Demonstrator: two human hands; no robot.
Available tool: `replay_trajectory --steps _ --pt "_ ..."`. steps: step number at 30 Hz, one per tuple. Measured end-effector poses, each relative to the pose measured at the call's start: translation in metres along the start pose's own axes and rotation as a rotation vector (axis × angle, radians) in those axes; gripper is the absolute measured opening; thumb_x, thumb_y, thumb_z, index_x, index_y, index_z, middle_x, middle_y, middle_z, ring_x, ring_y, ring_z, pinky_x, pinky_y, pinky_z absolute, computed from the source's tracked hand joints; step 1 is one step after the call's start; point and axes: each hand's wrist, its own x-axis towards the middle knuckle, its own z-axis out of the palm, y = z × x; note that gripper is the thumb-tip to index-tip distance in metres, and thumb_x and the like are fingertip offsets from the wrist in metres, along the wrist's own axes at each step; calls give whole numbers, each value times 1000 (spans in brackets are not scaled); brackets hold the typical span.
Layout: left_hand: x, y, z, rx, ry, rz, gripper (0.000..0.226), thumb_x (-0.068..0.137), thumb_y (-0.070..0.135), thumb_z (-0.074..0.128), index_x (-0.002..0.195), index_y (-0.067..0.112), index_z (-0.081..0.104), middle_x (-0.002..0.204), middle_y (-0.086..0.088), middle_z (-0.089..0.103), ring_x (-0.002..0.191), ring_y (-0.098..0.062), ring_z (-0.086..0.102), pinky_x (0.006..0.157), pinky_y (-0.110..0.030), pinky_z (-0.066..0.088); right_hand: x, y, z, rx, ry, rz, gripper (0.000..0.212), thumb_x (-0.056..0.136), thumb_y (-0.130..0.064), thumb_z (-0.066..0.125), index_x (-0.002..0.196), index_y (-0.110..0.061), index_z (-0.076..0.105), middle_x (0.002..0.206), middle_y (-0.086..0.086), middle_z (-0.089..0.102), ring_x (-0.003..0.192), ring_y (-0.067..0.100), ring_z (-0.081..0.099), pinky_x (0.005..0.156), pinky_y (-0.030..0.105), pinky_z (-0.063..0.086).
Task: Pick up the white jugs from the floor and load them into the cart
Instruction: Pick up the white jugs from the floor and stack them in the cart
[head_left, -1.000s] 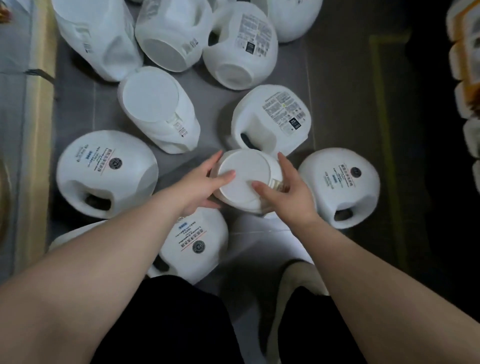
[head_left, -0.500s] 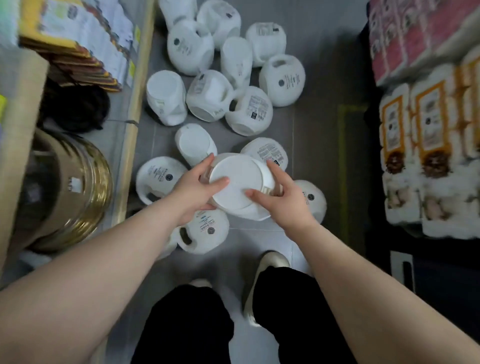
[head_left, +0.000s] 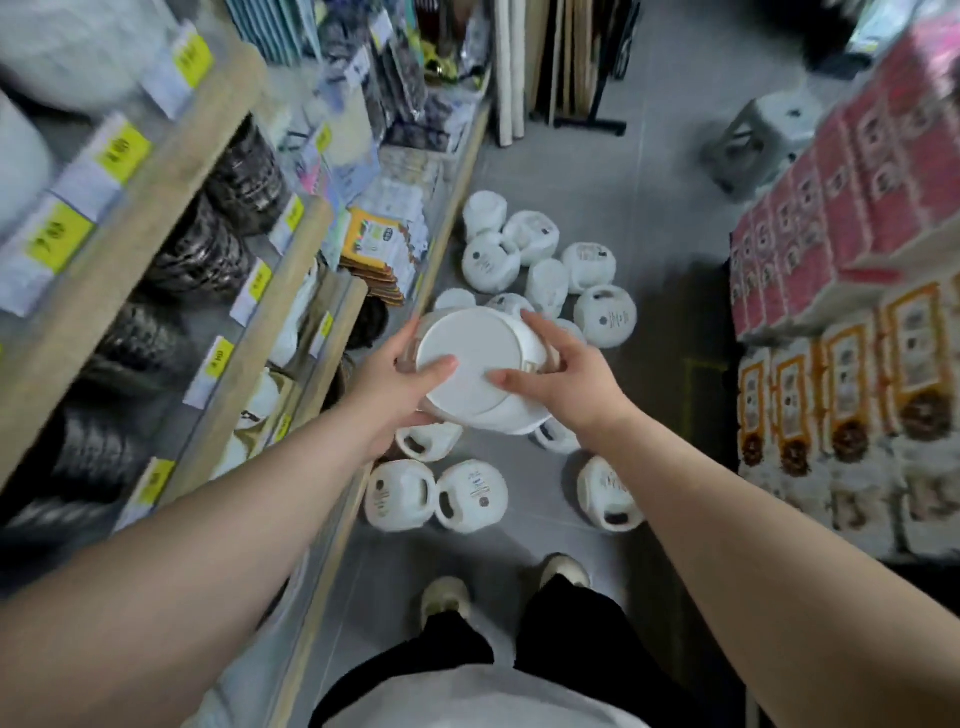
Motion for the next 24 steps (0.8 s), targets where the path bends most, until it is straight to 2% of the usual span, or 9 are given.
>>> replay_trajectory --steps 2,4,6,8,11,15,17,21,24 --pt "-13 7 -13 -30 44 42 72 89 17 69 149 36 32 103 21 58 90 -9 62 82 -49 57 6 -11 8 -17 -63 -47 78 67 -28 88 136 -36 52 129 -13 55 121 12 53 101 32 47" --pt "-18 12 -19 -47 52 27 74 88 19 70 149 36 30 124 12 58 99 -14 62 79 -47 58 9 -24 12 1 -92 -41 77 68 -25 88 135 -35 52 129 -10 56 119 11 54 93 23 49" --pt "-39 15 -32 -140 224 87 76 87 22 71 149 38 29 140 6 50 102 -15 62 71 -41 60 19 -49 20 -40 -272 -104 76 70 -22 87 136 -32 52 127 -9 57 116 10 55 80 13 48" --pt "-44 20 -33 -148 229 76 77 86 24 72 149 38 31 144 5 46 101 -16 62 66 -38 60 27 -53 22 -16 -297 -92 75 69 -19 87 135 -30 54 124 -6 60 113 12 58 81 17 52" --pt "-68 10 -28 -280 416 110 78 83 23 76 147 38 34 143 5 46 106 -24 62 71 -50 60 37 -63 29 -60 -476 -143 78 58 -29 93 129 -32 60 126 -7 63 116 14 60 97 35 52" --pt "-116 -10 -15 -465 665 128 78 80 22 78 146 36 37 139 7 46 105 -28 63 73 -56 58 31 -78 49 -164 -733 -212 65 58 -28 93 115 -38 65 122 -10 63 116 19 60 96 46 53" --pt "-145 -24 -10 -526 776 121 78 80 23 78 146 36 38 137 8 46 105 -30 63 74 -54 59 17 -80 63 -223 -861 -242 69 59 -31 93 122 -35 63 129 -4 59 117 21 58 95 44 53" --pt "-213 -60 -2 -608 1027 131 76 81 21 77 146 33 39 133 4 52 102 -25 64 76 -51 59 -35 -82 96 -295 -1057 -300 71 70 -13 86 133 -28 57 124 -10 57 108 11 59 89 24 52" --pt "-269 -94 3 -688 1192 116 73 82 23 76 145 34 40 116 11 58 95 -20 64 79 -50 59 -87 -74 128 -345 -1215 -330 72 68 -10 86 133 -25 59 123 -12 57 108 8 58 97 29 50"
